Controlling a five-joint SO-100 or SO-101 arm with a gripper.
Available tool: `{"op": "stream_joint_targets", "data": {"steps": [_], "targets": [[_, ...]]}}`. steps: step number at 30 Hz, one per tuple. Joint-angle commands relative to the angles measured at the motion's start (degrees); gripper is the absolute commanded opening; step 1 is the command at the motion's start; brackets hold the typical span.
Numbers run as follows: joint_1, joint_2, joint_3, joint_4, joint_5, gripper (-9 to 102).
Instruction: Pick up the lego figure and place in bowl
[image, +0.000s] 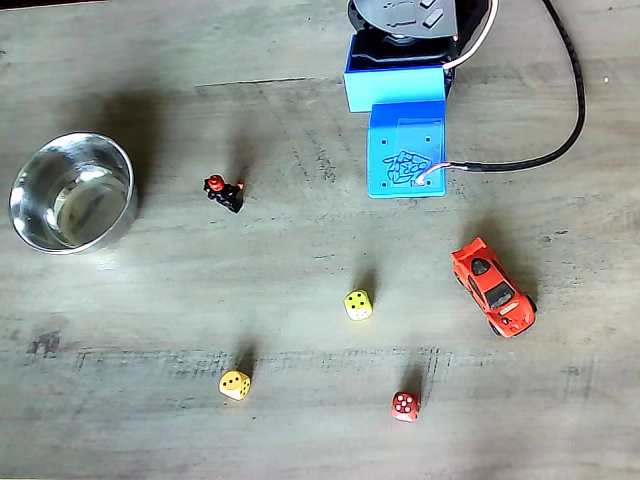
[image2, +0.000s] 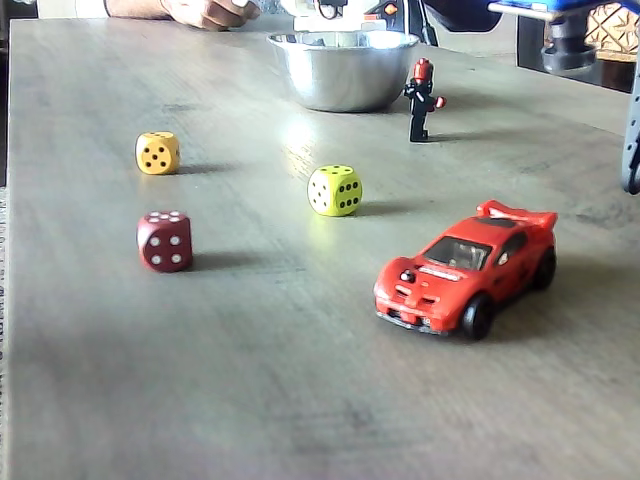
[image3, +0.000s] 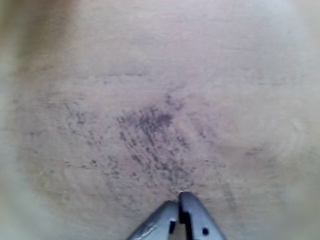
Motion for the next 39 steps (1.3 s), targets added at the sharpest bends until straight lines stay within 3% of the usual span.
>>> {"op": "stream_joint_targets", "data": {"steps": [1, 9, 23, 32, 39], "targets": [[0.26, 0.44, 4.75, 3.25, 0.18, -1], [0.26, 0.44, 4.57, 2.02, 0.18, -1], [0.26, 0.44, 4.66, -19.78, 0.18, -1], [0.44, 0.35, 4.04, -28.39, 0.18, -1], [0.62, -1.49, -4.31, -29.97, 0.18, -1]]}}
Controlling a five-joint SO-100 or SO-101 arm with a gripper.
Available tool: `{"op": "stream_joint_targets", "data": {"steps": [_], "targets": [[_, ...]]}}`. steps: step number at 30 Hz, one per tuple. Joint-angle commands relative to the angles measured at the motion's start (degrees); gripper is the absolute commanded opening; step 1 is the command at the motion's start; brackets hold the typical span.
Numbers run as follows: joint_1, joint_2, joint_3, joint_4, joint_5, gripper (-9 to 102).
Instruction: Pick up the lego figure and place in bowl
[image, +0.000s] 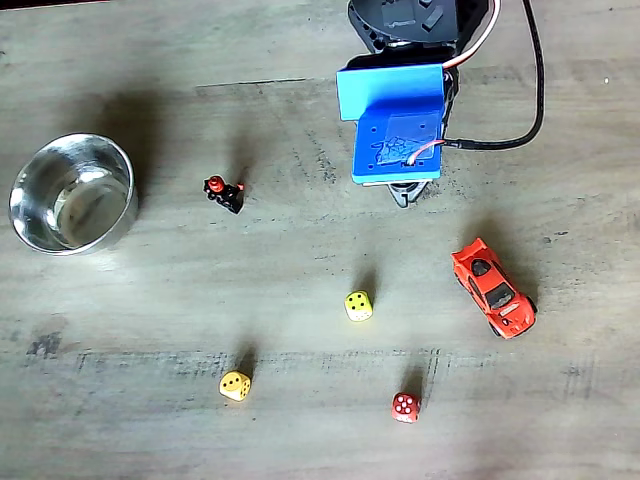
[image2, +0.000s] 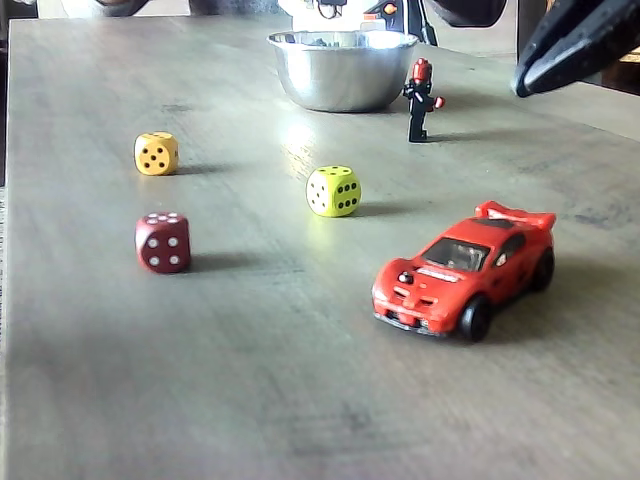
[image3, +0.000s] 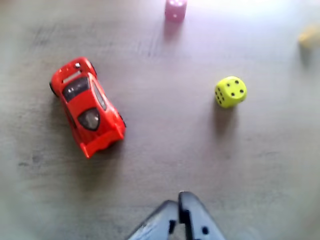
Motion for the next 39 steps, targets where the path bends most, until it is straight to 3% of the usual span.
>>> {"op": "stream_joint_targets", "data": {"steps": [1, 19, 39], "targets": [[0.88, -2.81, -4.48, -1.14, 0.09, -1], [11.87, -48.16, -41.57, -1.14, 0.09, -1], [21.8, -80.6, -69.35, -0.44, 0.0, -1]]}}
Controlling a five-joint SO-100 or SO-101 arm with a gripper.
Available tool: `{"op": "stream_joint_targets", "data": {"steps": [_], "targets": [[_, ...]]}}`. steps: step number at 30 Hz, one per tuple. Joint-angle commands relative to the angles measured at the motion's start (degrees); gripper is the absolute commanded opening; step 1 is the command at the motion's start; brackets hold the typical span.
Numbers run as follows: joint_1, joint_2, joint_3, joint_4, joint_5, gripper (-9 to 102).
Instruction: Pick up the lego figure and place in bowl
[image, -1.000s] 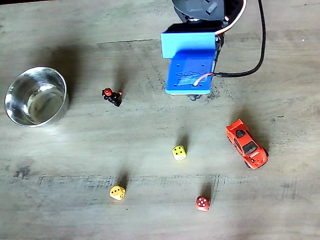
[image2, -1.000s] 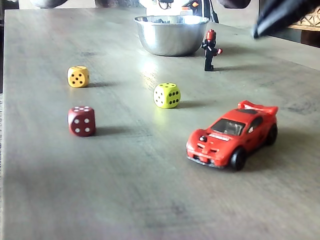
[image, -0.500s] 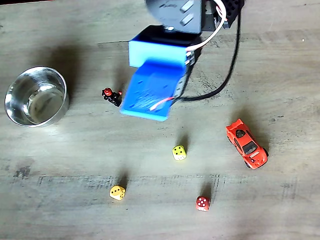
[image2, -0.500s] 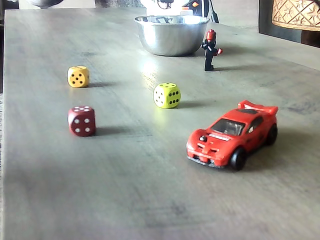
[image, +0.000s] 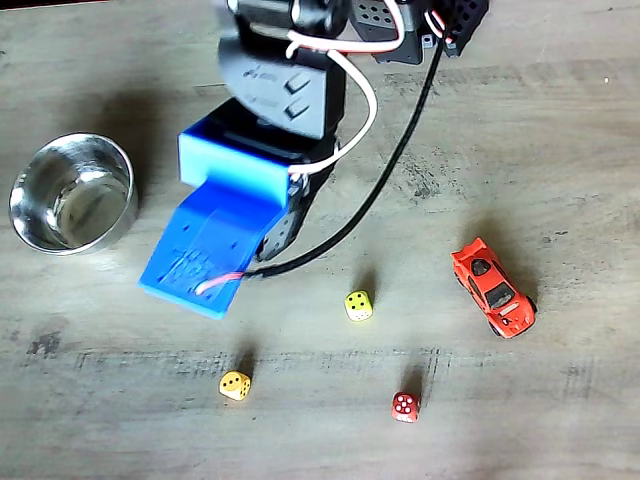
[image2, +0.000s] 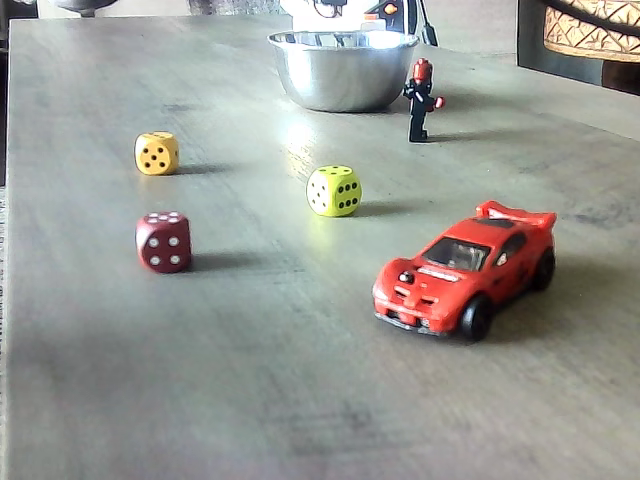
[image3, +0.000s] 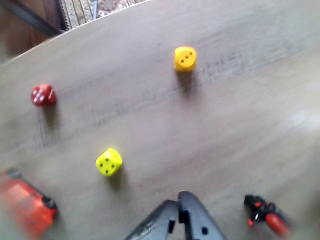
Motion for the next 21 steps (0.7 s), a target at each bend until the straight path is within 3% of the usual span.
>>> {"op": "stream_joint_targets", "data": {"steps": [1, 21], "targets": [[1.14, -2.55, -5.54, -0.35, 0.09, -1], [3.6, -11.69, -12.92, 0.79, 0.79, 0]]}}
